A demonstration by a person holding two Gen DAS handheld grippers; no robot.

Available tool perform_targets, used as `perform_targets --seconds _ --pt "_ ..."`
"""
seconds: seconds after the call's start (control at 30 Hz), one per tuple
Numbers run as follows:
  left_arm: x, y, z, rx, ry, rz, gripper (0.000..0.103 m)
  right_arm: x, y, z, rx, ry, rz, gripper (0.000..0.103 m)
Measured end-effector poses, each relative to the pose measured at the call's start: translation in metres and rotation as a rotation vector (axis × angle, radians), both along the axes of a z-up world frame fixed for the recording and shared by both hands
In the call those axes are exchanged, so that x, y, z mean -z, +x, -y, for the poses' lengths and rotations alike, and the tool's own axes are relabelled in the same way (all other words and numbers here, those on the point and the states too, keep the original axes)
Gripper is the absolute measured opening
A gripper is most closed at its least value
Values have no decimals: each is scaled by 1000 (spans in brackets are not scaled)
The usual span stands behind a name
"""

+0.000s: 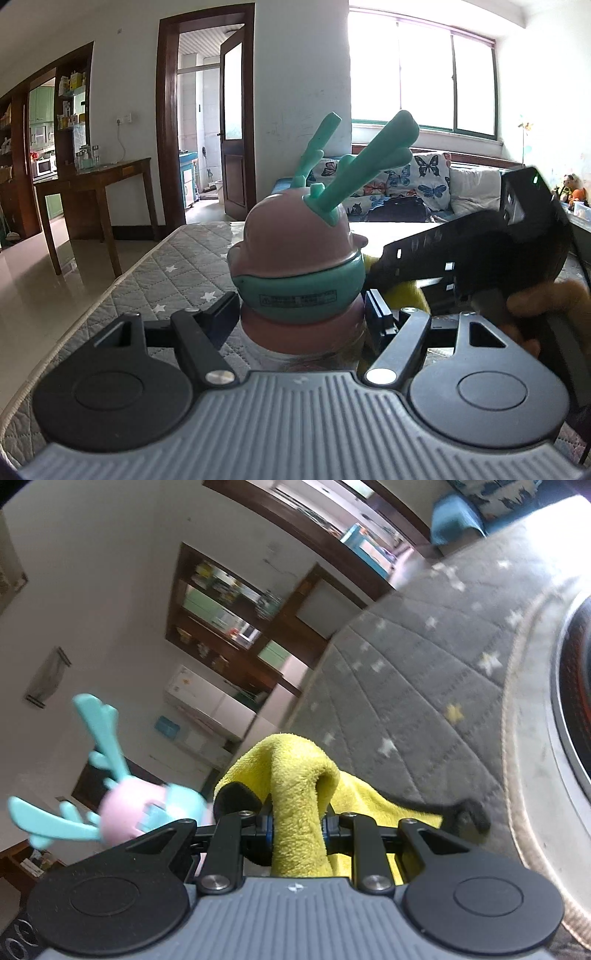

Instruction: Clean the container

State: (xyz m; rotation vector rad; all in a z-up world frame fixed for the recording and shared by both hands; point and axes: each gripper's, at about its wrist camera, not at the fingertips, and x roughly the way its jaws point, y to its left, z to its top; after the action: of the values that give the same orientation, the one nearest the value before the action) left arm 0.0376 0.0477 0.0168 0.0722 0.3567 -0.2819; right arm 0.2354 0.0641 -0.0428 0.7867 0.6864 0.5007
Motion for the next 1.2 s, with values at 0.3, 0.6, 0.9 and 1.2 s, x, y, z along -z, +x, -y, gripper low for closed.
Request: perform_targets --seconds 0.3,0.6,0.9,1.2 --pt "-2 0 0 -1 3 -8 72 24 -5 0 -21 -52 -56 21" --pt "-5 2 -12 -15 -9 -26 72 25 -21 -13 -71 -143 -49 21" --pt "-8 -2 -15 -30 -8 -43 73 13 -37 -23 -103 -220 -24 21" --pt "-14 -3 -10 -108 -50 -64 73 -1 -52 -20 -128 -225 2 21"
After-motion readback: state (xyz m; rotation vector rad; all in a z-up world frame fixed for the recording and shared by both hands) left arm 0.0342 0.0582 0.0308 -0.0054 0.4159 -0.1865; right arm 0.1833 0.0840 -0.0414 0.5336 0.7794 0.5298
